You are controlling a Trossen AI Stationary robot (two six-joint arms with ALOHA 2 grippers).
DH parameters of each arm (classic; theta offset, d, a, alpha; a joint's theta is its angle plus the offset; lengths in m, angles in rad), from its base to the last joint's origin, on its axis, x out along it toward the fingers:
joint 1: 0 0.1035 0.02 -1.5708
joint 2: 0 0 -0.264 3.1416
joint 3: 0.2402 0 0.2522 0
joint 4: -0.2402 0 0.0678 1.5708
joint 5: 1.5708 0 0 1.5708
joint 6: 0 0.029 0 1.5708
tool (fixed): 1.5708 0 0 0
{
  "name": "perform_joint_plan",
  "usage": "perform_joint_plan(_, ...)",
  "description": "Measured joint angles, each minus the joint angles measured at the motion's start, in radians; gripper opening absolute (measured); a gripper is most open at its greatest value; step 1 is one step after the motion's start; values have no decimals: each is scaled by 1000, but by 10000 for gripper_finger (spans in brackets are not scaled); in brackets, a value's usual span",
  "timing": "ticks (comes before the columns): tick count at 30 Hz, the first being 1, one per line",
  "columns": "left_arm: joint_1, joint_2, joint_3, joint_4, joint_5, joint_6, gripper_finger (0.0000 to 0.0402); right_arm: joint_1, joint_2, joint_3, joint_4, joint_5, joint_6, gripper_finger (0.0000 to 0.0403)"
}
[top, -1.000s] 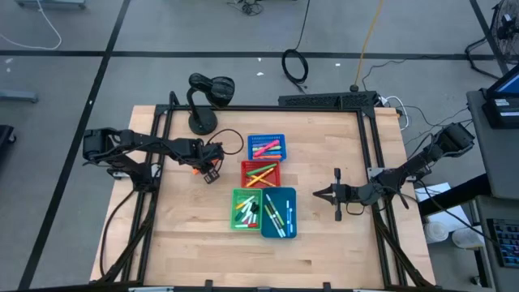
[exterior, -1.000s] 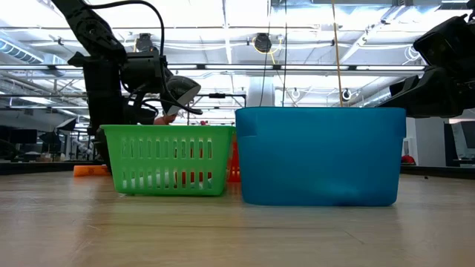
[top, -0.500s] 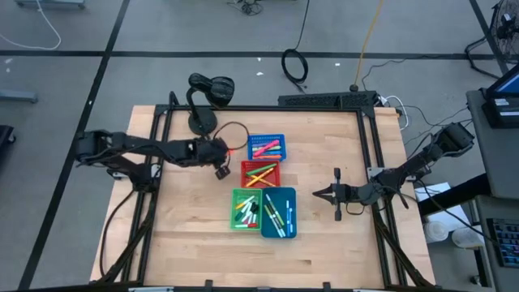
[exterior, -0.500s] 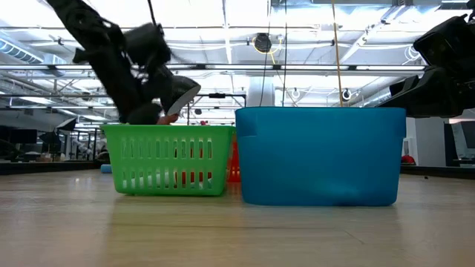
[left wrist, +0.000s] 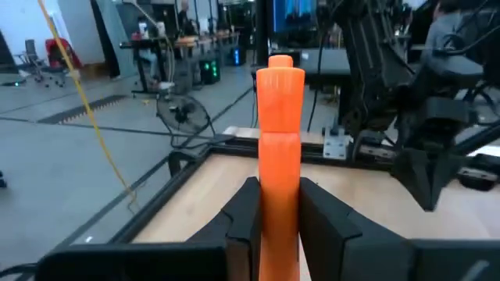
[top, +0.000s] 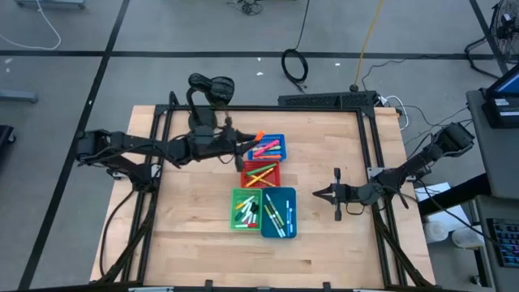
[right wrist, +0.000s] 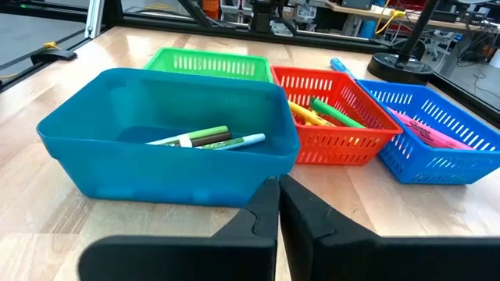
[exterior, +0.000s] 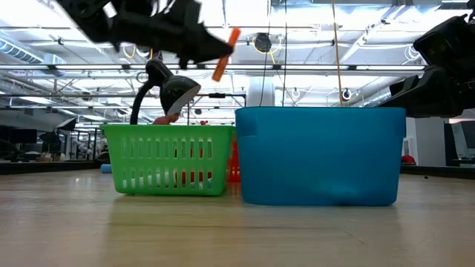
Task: Pick & Place Markers
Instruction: Put the large orange highlighter pen into the blue bin
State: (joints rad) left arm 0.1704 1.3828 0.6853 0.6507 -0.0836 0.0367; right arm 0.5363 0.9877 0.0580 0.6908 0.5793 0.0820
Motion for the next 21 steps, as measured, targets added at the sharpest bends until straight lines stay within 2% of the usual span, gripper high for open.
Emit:
perform_joint_plan(3, -6, 21, 114, -209, -19, 26, 64, 0, 0, 0, 4, 1, -10, 0)
perform_joint_plan(8, 2, 137, 310, -533, -54, 50, 64, -1, 0, 0, 6, 2, -14, 0)
perform_joint_plan(11, 15, 217, 371, -597, -56, 87, 64, -1, 0, 0, 6, 1, -8, 0)
perform_joint_plan(21, 75, 493, 467, -604, -2, 75, 71, -1, 0, 0, 3, -2, -11, 0)
